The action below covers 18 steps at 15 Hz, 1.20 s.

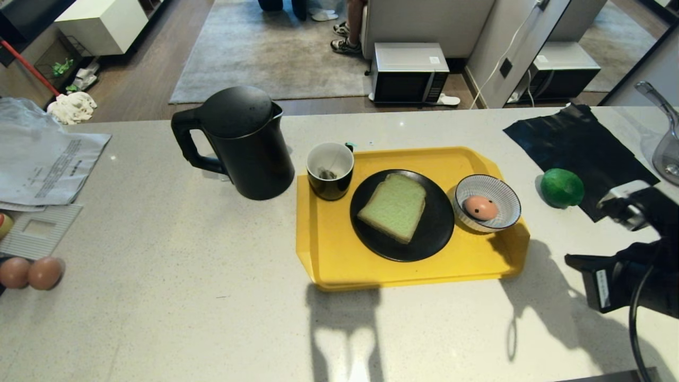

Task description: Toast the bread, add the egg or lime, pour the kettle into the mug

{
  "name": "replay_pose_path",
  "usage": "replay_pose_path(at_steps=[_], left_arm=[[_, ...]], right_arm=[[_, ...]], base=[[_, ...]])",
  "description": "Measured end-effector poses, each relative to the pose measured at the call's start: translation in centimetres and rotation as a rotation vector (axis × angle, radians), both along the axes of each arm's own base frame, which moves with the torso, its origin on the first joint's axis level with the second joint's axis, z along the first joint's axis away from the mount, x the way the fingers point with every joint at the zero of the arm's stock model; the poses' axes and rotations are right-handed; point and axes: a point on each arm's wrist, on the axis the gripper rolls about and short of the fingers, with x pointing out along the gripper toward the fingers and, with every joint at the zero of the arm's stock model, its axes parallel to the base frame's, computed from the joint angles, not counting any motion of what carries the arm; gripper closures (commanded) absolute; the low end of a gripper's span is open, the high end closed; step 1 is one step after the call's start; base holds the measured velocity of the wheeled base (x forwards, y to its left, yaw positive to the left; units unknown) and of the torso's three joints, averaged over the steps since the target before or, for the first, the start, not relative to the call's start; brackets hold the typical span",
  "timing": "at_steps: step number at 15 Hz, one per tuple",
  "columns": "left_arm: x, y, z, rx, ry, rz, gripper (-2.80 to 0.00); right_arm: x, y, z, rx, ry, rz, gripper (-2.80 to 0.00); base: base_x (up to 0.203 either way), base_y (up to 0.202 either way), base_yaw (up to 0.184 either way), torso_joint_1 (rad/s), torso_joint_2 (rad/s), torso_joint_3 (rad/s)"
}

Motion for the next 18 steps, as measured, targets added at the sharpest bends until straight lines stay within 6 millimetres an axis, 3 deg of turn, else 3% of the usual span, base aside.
replay_pose_path(at_steps=[5,10,14,18], left_arm=[[0.0,0.0,0.0,0.0,0.0,0.0,0.0],[0.0,0.0,0.0,-0.001,0.0,0.0,0.0],[0.0,0.0,0.0,0.0,0.0,0.0,0.0],[0.0,0.0,0.0,0.0,0.001,0.0,0.0]], right_arm=[[-3.0,-2.5,6.5,0.141,-0.29,-0.145,0.0],[-8.8,-3.7,10.8,0.222,-0.589,-0.133,0.0],[-13.4,-4.6,9.0,0.213,-0.701,-0.245,0.0],[-16.6,-4.8,6.7,0.232,-0.884,-0.266,0.0]], base=[[0.0,0.0,0.0,0.0,0.0,0.0],[0.0,0.0,0.0,0.0,0.0,0.0],[0.0,0.0,0.0,0.0,0.0,0.0],[0.0,0.0,0.0,0.0,0.0,0.0]])
